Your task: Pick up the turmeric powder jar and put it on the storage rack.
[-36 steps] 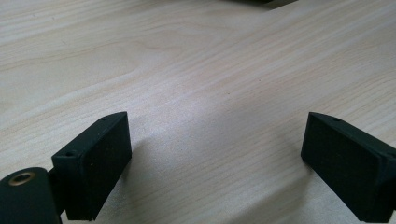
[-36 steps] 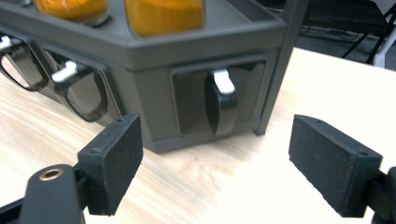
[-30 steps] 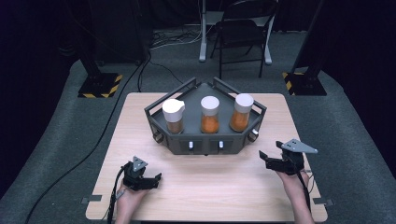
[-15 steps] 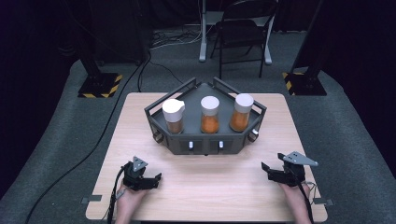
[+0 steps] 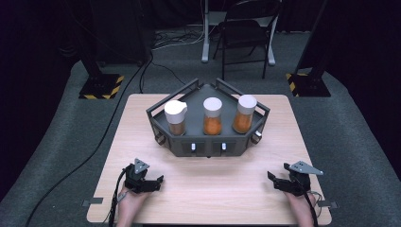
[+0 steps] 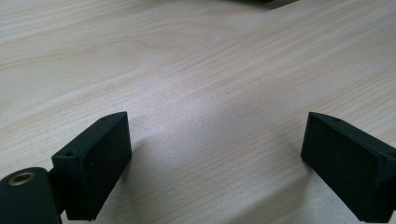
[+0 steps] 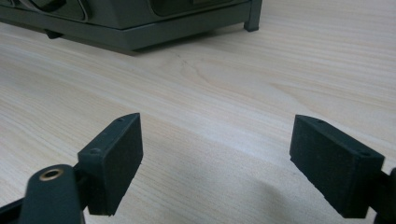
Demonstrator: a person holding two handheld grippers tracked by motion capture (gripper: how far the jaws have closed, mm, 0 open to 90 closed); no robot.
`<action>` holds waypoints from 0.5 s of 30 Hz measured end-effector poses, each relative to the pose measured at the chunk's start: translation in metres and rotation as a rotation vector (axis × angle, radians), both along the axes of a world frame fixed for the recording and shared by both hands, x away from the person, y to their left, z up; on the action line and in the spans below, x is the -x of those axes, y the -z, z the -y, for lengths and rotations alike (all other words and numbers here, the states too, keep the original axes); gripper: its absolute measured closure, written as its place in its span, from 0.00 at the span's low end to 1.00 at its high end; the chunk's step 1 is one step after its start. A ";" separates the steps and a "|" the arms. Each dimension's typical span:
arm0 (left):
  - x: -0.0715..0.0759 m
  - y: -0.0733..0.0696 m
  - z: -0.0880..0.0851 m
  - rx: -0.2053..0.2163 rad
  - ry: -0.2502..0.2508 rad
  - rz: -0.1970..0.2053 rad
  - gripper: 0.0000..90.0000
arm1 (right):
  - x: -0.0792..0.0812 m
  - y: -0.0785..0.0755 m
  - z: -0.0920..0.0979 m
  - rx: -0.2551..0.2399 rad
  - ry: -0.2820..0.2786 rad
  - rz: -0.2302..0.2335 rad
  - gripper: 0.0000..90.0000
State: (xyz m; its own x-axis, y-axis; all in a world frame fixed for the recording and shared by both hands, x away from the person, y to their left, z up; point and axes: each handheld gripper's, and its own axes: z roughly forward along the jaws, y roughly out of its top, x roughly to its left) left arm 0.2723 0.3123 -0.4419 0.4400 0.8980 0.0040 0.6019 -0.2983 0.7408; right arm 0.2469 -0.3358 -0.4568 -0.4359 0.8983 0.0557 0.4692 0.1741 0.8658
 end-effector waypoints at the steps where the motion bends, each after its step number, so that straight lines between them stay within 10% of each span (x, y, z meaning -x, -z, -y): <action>1: 0.000 0.000 0.000 0.000 0.000 0.000 0.09 | 0.000 0.000 0.000 0.001 0.001 -0.001 0.19; 15: 0.000 0.000 0.000 0.001 0.000 -0.001 0.09 | 0.002 -0.001 -0.007 0.031 0.016 0.001 0.19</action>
State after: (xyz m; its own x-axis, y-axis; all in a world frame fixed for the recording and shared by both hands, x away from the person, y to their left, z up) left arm 0.2723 0.3123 -0.4419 0.4397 0.8981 0.0031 0.6025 -0.2976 0.7406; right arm 0.2447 -0.3291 -0.4553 -0.4214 0.9065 0.0269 0.4709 0.1933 0.8607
